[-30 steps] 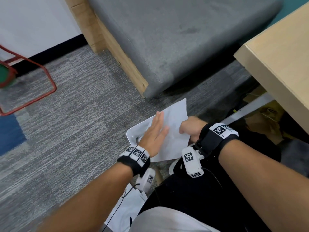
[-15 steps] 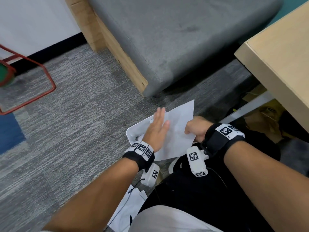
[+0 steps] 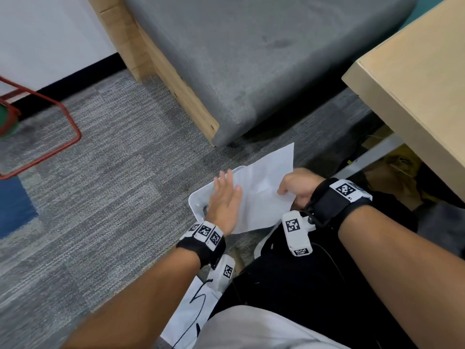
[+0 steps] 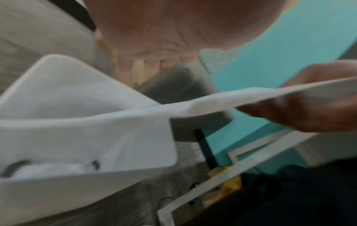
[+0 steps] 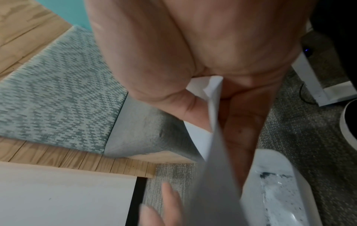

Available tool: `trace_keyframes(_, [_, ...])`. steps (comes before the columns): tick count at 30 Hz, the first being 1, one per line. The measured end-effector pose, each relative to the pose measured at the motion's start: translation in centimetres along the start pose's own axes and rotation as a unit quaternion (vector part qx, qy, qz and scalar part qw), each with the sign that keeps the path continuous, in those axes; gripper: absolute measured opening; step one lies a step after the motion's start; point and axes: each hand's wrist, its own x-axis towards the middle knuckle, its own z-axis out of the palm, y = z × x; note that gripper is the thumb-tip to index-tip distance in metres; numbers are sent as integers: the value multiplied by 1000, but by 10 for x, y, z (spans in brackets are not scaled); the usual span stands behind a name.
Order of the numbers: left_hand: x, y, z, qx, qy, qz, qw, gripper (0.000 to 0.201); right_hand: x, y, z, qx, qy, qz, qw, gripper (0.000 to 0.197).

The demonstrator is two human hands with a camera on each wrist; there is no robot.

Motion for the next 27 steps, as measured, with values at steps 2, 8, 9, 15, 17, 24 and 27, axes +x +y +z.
trace_keyframes(2, [-13,19,3,11,-41,48,998,73,-10,-5,8,-1,-6,-2,1000,45])
trace_keyframes(8, [-45,-37,-10,109,-245,-178,947,98,-20,-13,5,-24,8,-11,1000,41])
trace_keyframes(9, [-47,-47,-18,137,-229,-176,947,98,-18,-11,1,-21,8,-15,1000,43])
trace_keyframes(15, [-43,2,-26,2,-73,27,997,62,-12,-2,3,-27,-6,-7,1000,43])
trace_keyframes(17, [-37,16,-8,-6,-127,53,990,64,-3,0,5,-21,-14,-17,1000,44])
trace_keyframes(24, [-19,-8,-20,-68,-37,-204,976,84,-20,-10,-10,19,1,-37,999,42])
trace_keyframes(27, [-10,22,-28,-99,-18,-53,993,61,-15,-3,-8,2,-18,-35,999,44])
